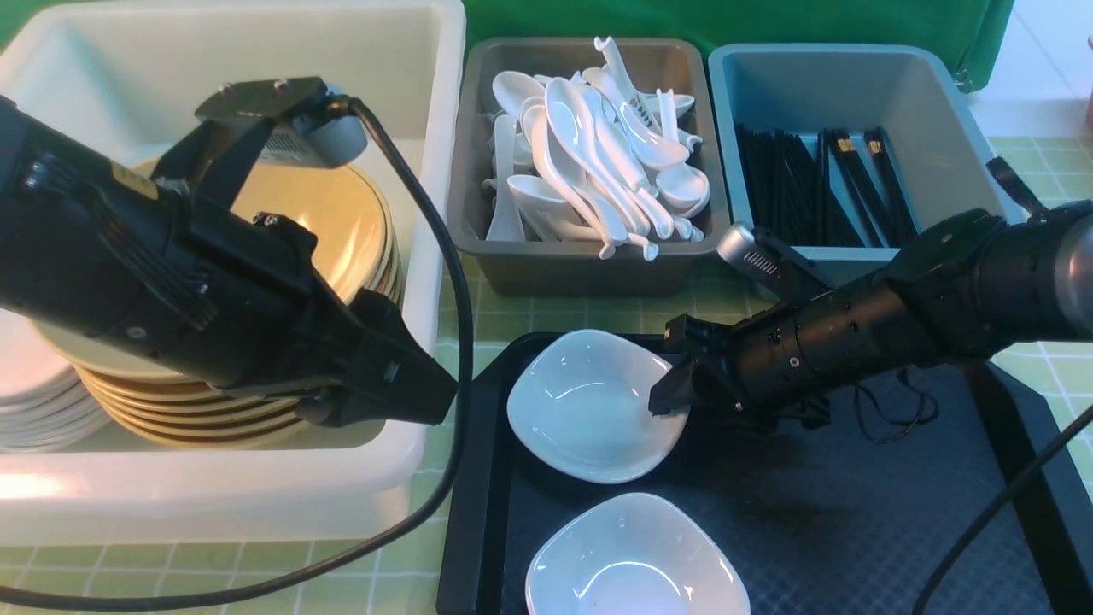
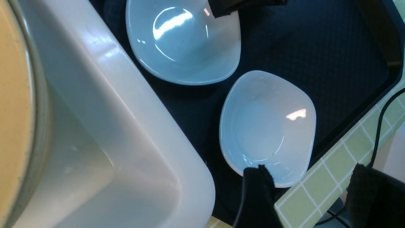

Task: On green table put chopsticks spoon bowls plates into blue grey white boxes.
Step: 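Reach for and grasp the small white dish on the black tray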

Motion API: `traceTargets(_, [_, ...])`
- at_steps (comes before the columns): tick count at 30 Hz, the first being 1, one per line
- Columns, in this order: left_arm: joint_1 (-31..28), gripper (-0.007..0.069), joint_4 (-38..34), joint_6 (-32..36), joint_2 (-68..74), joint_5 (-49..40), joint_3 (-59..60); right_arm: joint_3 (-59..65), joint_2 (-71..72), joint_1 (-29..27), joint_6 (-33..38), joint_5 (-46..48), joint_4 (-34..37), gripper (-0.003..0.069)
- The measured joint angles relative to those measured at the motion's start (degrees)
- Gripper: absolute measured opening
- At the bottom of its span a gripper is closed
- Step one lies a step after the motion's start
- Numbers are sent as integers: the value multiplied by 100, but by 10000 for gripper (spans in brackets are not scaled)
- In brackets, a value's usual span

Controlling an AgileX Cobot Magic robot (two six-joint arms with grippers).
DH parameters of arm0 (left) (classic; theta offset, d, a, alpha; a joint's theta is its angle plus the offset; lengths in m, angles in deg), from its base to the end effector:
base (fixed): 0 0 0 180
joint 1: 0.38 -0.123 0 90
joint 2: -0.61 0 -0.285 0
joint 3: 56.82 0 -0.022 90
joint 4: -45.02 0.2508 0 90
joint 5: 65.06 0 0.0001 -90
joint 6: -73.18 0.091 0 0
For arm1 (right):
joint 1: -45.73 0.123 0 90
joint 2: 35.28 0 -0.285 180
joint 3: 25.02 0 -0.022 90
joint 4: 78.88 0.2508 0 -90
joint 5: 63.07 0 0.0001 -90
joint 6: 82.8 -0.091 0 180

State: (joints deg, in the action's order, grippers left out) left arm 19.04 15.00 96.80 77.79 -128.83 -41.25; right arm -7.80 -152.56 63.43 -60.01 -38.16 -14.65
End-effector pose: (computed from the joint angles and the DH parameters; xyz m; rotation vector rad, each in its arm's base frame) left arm 0.1986 -0.1134 0.3383 0.7988 2.5181 -0.6783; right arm 0.3439 0.1461 0.1465 0.3396 2.6561 0.8533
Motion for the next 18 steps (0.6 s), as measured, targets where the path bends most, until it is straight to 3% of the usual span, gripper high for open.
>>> traceTargets(4, [0,337,-7,0,0,0,0,0,-49,0,355,-2,222,277])
traceTargets(8, [0,335,-9,0,0,0,0,0,-74,-1,587,-6,264,174])
traceTargets(9, [0,325,-14,-5,0,0,0,0,-74,-19,703,72,296,96])
traceTargets(13, [0,322,-14,-5,0,0,0,0,95,-117,893,268,324,54])
traceTargets(18, [0,322,-14,-5,0,0,0,5,612,-336,935,465,174,53])
